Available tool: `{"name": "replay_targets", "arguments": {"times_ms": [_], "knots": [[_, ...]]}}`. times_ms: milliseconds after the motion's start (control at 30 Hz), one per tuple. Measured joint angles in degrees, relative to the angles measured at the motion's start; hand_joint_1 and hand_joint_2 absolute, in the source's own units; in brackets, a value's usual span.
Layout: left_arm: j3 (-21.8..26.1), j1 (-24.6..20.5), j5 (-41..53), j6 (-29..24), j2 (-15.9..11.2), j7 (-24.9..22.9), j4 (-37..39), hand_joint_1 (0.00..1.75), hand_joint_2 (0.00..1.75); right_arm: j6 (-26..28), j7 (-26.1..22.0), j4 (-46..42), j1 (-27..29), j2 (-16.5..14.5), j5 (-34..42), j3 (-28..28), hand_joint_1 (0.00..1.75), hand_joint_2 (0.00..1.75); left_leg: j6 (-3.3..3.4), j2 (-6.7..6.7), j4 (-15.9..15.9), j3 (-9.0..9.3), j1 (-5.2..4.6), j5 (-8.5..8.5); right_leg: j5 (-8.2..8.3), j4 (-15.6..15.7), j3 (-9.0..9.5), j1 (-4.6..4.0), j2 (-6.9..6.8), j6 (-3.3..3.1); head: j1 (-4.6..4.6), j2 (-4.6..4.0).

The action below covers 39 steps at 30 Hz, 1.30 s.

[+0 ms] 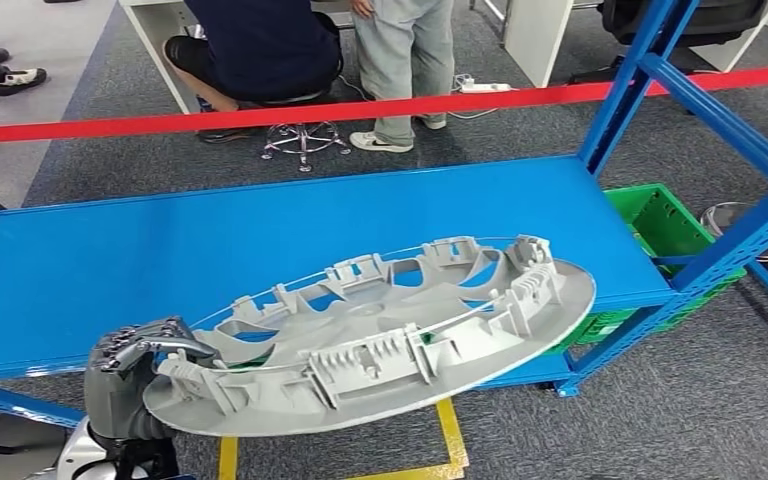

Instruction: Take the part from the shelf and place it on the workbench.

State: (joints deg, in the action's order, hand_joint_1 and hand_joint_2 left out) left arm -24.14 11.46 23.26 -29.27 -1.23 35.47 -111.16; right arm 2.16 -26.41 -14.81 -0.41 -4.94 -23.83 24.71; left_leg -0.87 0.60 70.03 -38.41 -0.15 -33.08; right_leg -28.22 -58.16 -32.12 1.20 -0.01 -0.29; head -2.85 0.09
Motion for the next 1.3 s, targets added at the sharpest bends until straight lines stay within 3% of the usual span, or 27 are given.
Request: {"name": "replay_targets", "arguments": {"times_ms": [33, 67, 100, 200, 267, 333, 567, 633, 700, 800, 867, 933, 967, 1067, 1100, 1133, 1167, 1233, 1300], "knots": [[0.1, 0.1, 0.0, 0.0, 0.0, 0.0, 0.0, 1.75, 1.75, 0.0, 0.0, 0.0, 0.1, 0.0, 0.0, 0.1, 0.0, 0.0, -0.07, -0.03, 3.0, -1.09, 0.06, -1.2, 0.11, 0.0, -0.2, -0.04, 0.04, -0.08, 0.0, 0.0], [0.1, 0.2, -0.1, 0.0, 0.0, 0.0, 0.0, 1.75, 1.75, 0.0, 0.0, 0.0, 0.1, 0.0, 0.0, 0.1, 0.0, 0.0, -0.05, -0.04, 4.2, -1.31, 0.09, -1.32, 0.21, 0.0, -0.35, -0.06, 0.08, -0.09, -0.01, 0.0], [0.1, 0.3, -0.1, 0.0, 0.0, 0.0, 0.0, 1.75, 1.75, 0.0, 0.0, 0.1, 0.2, 0.0, 0.0, 0.2, 0.0, 0.0, 0.07, -0.05, 3.0, -0.38, 0.1, -0.3, 0.31, 0.0, -0.44, -0.07, 0.15, -0.04, 0.0, 0.0], [0.2, 0.3, -0.1, 0.0, 0.0, 0.0, 0.0, 1.75, 1.75, 0.0, -0.1, 0.1, 0.1, 0.0, 0.0, 0.3, 0.0, 0.0, 0.92, -0.46, -8.4, 5.99, 0.0, 4.53, 0.6, 0.0, -0.5, -0.14, 0.46, 0.35, 0.04, 0.0], [0.2, 0.3, -0.1, 0.1, 0.1, 0.0, -0.1, 1.75, 1.75, 0.0, -0.1, 0.1, 0.0, 0.0, 0.0, 0.4, 0.0, 0.0, 1.32, -0.8, -12.5, 7.98, -0.23, 5.21, 0.92, 0.0, -0.8, -0.15, 0.59, 0.9, 0.06, 0.01], [0.2, 0.4, -0.1, 0.1, 0.1, 0.0, -0.1, 1.75, 1.75, 0.0, -0.1, 0.1, 0.0, -0.1, 0.0, 0.5, 0.0, 0.0, 1.4, -0.84, -12.8, 7.89, -0.39, 5.15, 1.15, 0.0, -1.05, -0.11, 0.64, 1.3, 0.09, 0.01], [0.2, 0.4, -0.2, 0.1, 0.2, 0.0, -0.1, 1.75, 1.75, 0.0, -0.1, 0.2, 0.0, -0.1, -0.1, 0.5, 0.0, 0.0, 1.62, -0.84, -12.8, 7.78, -0.46, 5.28, 1.36, 0.2, -1.02, -0.04, 0.64, 1.64, 0.08, 0.0], [0.4, 0.4, -0.4, 0.4, 0.5, 0.0, -0.1, 1.75, 1.75, -0.1, -0.2, 0.2, 0.2, -0.1, -0.1, 0.6, 0.0, 0.0, 2.42, -0.46, -13.3, 7.31, -0.37, 6.18, -1.45, -4.7, -2.89, -0.04, 0.52, 2.19, 0.26, 0.0], [0.6, 0.4, -0.5, 0.6, 0.9, 0.0, -0.1, 1.75, 1.75, -0.1, -0.3, 0.2, 0.4, -0.1, -0.2, 0.9, 0.0, 0.0, 3.02, 0.0, -13.6, 6.66, -0.36, 7.12, -2.87, -6.6, -2.51, -0.11, 0.29, 2.33, 0.5, 0.0], [0.6, 0.4, -0.6, 0.7, 1.0, 0.0, -0.1, 1.75, 1.75, -0.1, -0.4, 0.2, 0.4, -0.1, -0.2, 1.2, 0.0, 0.0, 2.41, 0.14, -13.1, 6.1, -0.75, 7.43, -1.18, 0.6, 1.93, -0.41, 0.02, 1.64, 0.45, 0.0], [0.7, 0.4, -0.7, 0.8, 1.0, 0.0, -0.1, 1.75, 1.75, -0.1, -0.5, 0.2, 0.6, -0.1, -0.2, 1.3, 0.0, 0.0, 1.77, 0.15, -12.9, 5.83, -0.7, 7.76, -1.05, 1.0, 2.06, -0.57, 0.05, 1.09, 0.4, 0.0], [0.7, 0.4, -0.8, 0.8, 1.0, 0.0, -0.1, 1.75, 1.75, -0.1, -0.6, 0.2, 0.8, -0.2, -0.2, 1.5, 0.0, 0.0, 1.06, -0.02, -12.1, 5.39, -0.54, 6.91, -0.51, 1.1, 1.86, -0.39, 0.0, 0.42, 0.32, 0.0], [0.7, 0.4, -1.0, 0.7, 1.0, 0.0, -0.1, 1.75, 1.75, -0.1, -0.6, 0.2, 0.8, -0.2, -0.2, 1.5, 0.0, 0.0, 0.7, -0.12, -10.4, 4.72, -0.43, 5.49, -0.23, 1.2, 1.67, -0.26, -0.02, 0.08, 0.21, 0.0], [0.7, 0.4, -1.5, 0.6, 1.0, 0.0, -0.1, 1.75, 1.75, -0.2, -1.0, 0.2, 0.8, -0.3, -0.2, 1.9, 0.0, 0.0, -0.16, -0.22, 0.1, 0.67, 0.12, -0.79, 0.43, 1.2, 0.73, -0.19, -0.05, -0.37, -0.05, 0.0], [0.7, 0.4, -1.6, 0.6, 1.0, 0.0, -0.1, 1.75, 1.75, -0.3, -1.1, 0.2, 0.8, -0.3, -0.2, 2.0, 0.0, 0.0, -0.31, -0.22, 2.7, -0.18, 0.27, -1.8, 0.64, 1.2, 0.4, -0.2, -0.05, -0.34, -0.06, 0.0], [0.7, 0.4, -1.7, 0.6, 1.0, 0.0, -0.1, 1.75, 1.75, -0.3, -1.1, 0.2, 0.9, -0.3, -0.2, 2.0, 0.0, 0.0, -0.38, -0.22, 3.3, -0.04, 0.4, -1.62, 0.83, 1.1, 0.12, -0.2, -0.03, -0.26, -0.08, 0.0], [0.7, 0.4, -1.7, 0.6, 1.0, 0.0, -0.1, 1.75, 1.75, -0.4, -1.2, 0.2, 0.9, -0.3, -0.2, 2.0, 0.0, 0.0, -0.37, -0.22, 1.6, 1.21, 0.51, -0.4, 1.0, 1.1, -0.09, -0.2, 0.01, -0.15, -0.08, 0.0], [0.7, 0.4, -1.5, 0.4, 1.0, 0.0, -0.1, 1.75, 1.75, -0.5, -1.3, 0.2, 0.9, -0.3, -0.3, 2.1, 0.0, 0.0, -0.08, -0.29, -6.4, 5.84, 0.59, 3.07, 1.29, 1.0, -0.3, -0.22, 0.13, 0.2, -0.07, 0.0], [0.7, 0.3, -1.3, 0.2, 1.0, 0.0, -0.1, 1.75, 1.75, -0.7, -1.6, 0.2, 0.8, -0.3, -0.3, 2.2, 0.0, 0.0, 0.45, -0.42, -12.4, 8.86, 0.45, 4.58, 1.62, 0.9, -0.66, -0.39, 0.19, 0.77, -0.01, 0.0]]}}
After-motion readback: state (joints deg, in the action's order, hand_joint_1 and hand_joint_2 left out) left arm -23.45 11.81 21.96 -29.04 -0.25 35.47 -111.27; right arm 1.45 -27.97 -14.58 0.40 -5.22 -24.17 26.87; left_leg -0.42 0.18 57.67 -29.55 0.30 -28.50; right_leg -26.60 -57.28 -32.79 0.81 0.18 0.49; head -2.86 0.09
